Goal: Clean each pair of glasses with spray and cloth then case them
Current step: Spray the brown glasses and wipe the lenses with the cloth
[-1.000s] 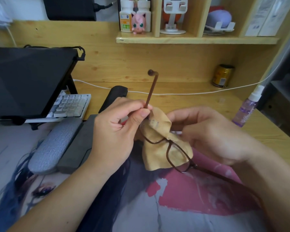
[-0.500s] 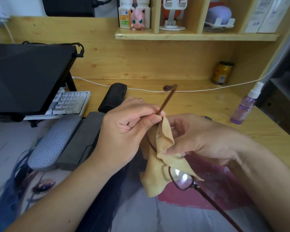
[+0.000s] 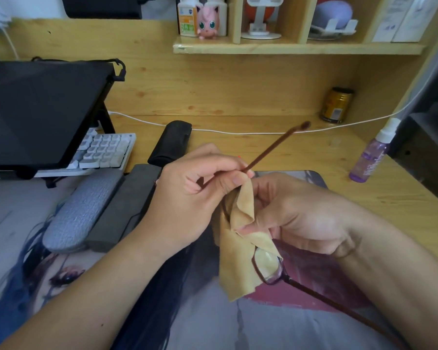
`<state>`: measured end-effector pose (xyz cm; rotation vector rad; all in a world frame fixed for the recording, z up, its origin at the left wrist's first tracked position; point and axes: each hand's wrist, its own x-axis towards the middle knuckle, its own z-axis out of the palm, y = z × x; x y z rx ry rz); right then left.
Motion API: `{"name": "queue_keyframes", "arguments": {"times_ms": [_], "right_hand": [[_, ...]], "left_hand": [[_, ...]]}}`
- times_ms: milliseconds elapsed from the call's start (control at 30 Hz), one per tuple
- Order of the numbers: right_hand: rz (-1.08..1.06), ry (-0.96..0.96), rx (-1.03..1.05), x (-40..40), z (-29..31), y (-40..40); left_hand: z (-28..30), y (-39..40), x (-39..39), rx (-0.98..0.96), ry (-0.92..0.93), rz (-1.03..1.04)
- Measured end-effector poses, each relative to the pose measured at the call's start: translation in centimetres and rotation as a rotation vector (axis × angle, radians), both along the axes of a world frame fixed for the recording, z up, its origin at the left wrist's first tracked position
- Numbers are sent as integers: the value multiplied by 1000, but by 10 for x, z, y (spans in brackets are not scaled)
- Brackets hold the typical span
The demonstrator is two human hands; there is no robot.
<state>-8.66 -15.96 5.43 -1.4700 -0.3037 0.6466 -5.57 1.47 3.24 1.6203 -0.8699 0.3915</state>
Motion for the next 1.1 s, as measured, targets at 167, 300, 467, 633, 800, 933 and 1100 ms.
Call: {"name": "queue_keyframes", "arguments": {"times_ms": [167,300,467,633,800,933,1100], "right_hand": [[-114,90,134,0,-5,4],[-214,148,214,-3,-2,5],[-273,166,242,0,0,5],[-95,159,128,-2,7,-7],[-24,98,67,-2,4,-1],[-162,57,135,-2,1,6],[-369,125,263,2,-2,7]], "left_hand": [[-3,-4,0,37,-14,40],[-3,-6,1,24,2,64],[-1,5,9,-16,-2,73],[4,9,7,-77,-31,88],[0,2,2,27,-74,68],[-2,-4,2,40,-34,54],[-2,-7,3,39,1,62]]}}
